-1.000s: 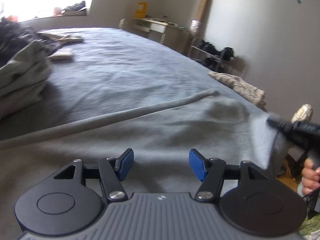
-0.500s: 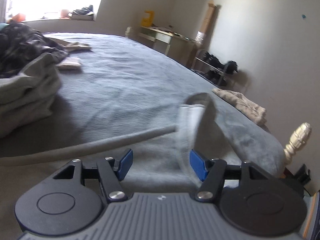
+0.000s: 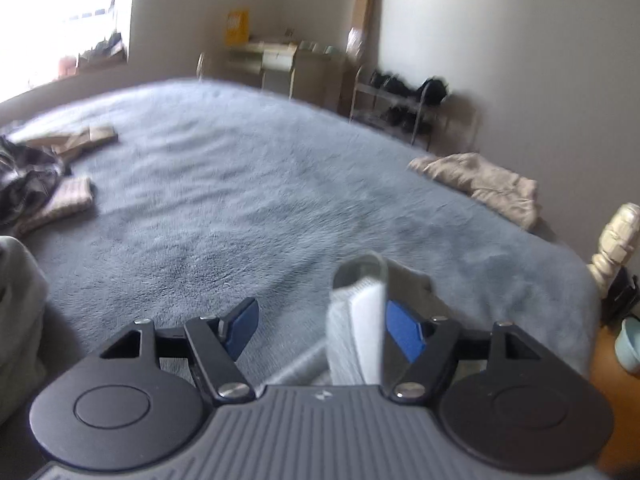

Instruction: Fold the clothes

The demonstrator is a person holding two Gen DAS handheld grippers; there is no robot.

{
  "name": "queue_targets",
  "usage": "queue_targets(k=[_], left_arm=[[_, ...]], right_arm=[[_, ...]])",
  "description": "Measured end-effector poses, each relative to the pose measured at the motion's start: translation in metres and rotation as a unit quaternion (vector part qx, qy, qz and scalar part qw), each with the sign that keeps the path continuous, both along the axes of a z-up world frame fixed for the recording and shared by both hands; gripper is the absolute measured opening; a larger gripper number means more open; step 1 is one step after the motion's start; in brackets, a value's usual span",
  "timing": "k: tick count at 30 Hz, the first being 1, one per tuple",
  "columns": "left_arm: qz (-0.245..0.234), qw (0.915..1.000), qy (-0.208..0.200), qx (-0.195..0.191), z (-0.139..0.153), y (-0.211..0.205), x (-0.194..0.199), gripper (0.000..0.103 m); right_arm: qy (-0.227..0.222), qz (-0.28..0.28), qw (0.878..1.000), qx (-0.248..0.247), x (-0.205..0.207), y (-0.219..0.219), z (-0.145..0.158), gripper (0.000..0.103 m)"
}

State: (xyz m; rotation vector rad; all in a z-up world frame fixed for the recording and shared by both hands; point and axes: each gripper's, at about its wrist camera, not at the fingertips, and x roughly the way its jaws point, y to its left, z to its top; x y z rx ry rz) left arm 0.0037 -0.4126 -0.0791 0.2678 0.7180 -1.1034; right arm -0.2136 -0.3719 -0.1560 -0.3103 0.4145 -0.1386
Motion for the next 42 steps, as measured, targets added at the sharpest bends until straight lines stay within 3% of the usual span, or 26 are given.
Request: queue_targets(k=[4, 8, 10, 12, 18, 23, 25, 27, 30, 32, 36, 38, 40, 42], left_arm=[[-0.003, 0.9950, 0.098, -0.015, -0.008, -0.016, 0.021, 0.067], [-0.004, 0.9814, 0.190, -0.028, -0.022, -0.026, 0.032, 0.054], [0.002, 0.9748, 0.221, -0.026, -0.029, -0.032, 0.036, 0.026], [0.011, 0.9689, 0.246, -0.027, -0.033, -0.037, 0.041, 0.007], [0.017, 0.9582, 0.278, -0.066, -0.011, -0.063, 0.036, 0.002], [-0.016, 0.9682, 0.243, -0.057, 0.011, -0.123, 0.001, 0.003], [-0.026, 0.9738, 0.224, -0.031, 0.009, -0.155, -0.013, 0.004], [-0.042, 0.9723, 0.230, -0.005, -0.001, -0.181, -0.021, 0.005], [-0.056, 0.9668, 0.249, 0.008, -0.012, -0.208, -0.028, 0.035], [-0.059, 0.9664, 0.250, 0.002, -0.012, -0.216, -0.031, 0.036], [-0.069, 0.9790, 0.191, -0.016, 0.001, -0.209, -0.036, 0.043], [-0.078, 0.9845, 0.155, -0.020, 0.008, -0.204, -0.039, 0.047], [-0.105, 0.9902, 0.092, -0.003, 0.013, -0.192, -0.045, 0.051], [-0.141, 0.9896, 0.018, 0.021, 0.014, -0.178, -0.055, 0.051]], right_arm=[[-0.008, 0.000, 1.000, 0.016, -0.008, -0.001, -0.001, 0.007], [-0.011, -0.002, 1.000, 0.024, -0.008, -0.006, -0.004, 0.007], [-0.016, -0.003, 1.000, 0.020, -0.009, -0.005, -0.004, 0.007], [-0.023, -0.004, 1.000, 0.015, -0.011, -0.005, -0.002, 0.007], [-0.073, -0.040, 0.997, 0.001, -0.030, -0.011, 0.013, 0.007], [-0.133, -0.115, 0.984, -0.009, -0.056, -0.033, 0.033, 0.007], [-0.152, -0.151, 0.977, 0.003, -0.068, -0.050, 0.039, 0.007], [-0.164, -0.188, 0.968, 0.030, -0.079, -0.071, 0.038, 0.007], [-0.163, -0.251, 0.949, 0.103, -0.092, -0.112, 0.022, 0.007], [-0.163, -0.287, 0.928, 0.171, -0.103, -0.140, 0.008, 0.007], [-0.198, -0.298, 0.874, 0.328, -0.133, -0.178, -0.019, 0.007], [-0.207, -0.296, 0.851, 0.381, -0.141, -0.188, -0.033, 0.007], [-0.216, -0.290, 0.839, 0.407, -0.144, -0.192, -0.040, 0.007], [-0.225, -0.284, 0.832, 0.420, -0.145, -0.196, -0.041, 0.007]])
